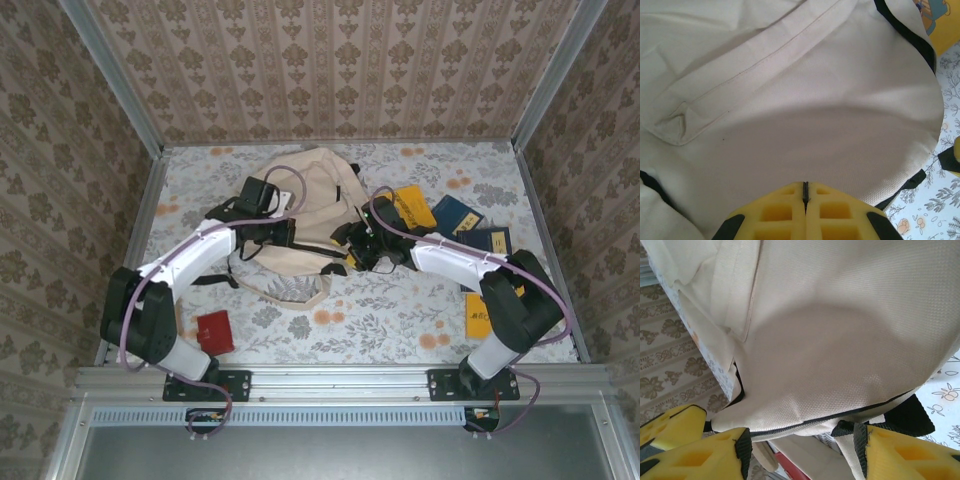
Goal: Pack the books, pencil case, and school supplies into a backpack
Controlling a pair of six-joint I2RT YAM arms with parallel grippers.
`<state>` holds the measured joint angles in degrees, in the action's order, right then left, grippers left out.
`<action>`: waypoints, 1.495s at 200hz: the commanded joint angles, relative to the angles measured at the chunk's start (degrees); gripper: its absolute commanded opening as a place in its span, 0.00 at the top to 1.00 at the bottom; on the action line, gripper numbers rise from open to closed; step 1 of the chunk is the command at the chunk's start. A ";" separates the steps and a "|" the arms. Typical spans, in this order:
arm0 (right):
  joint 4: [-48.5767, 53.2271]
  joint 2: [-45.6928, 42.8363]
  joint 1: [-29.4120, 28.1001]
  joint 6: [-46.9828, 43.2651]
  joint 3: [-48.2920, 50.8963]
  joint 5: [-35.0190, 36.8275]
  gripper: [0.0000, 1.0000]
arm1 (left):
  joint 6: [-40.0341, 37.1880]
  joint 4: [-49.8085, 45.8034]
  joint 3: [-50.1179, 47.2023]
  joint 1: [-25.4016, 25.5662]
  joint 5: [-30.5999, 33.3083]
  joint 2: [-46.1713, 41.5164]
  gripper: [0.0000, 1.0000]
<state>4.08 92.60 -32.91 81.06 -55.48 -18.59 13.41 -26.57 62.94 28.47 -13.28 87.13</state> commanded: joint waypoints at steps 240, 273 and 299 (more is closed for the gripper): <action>3.83 9.97 -2.34 0.79 -6.22 1.64 0.91 | 0.69 -1.55 -0.49 -1.86 -0.41 0.52 1.00; 5.92 6.91 -2.70 -1.18 -0.38 2.60 0.97 | 1.16 -1.37 -2.44 -5.25 -0.89 -0.35 1.00; 7.73 5.52 -3.17 -2.84 2.24 3.13 0.99 | 0.47 -0.78 -2.39 -6.38 -2.81 0.49 1.00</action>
<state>4.58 99.98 -35.59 80.07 -56.18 -16.12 13.69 -27.20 60.95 22.81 -14.63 88.42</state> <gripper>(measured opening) 0.064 0.045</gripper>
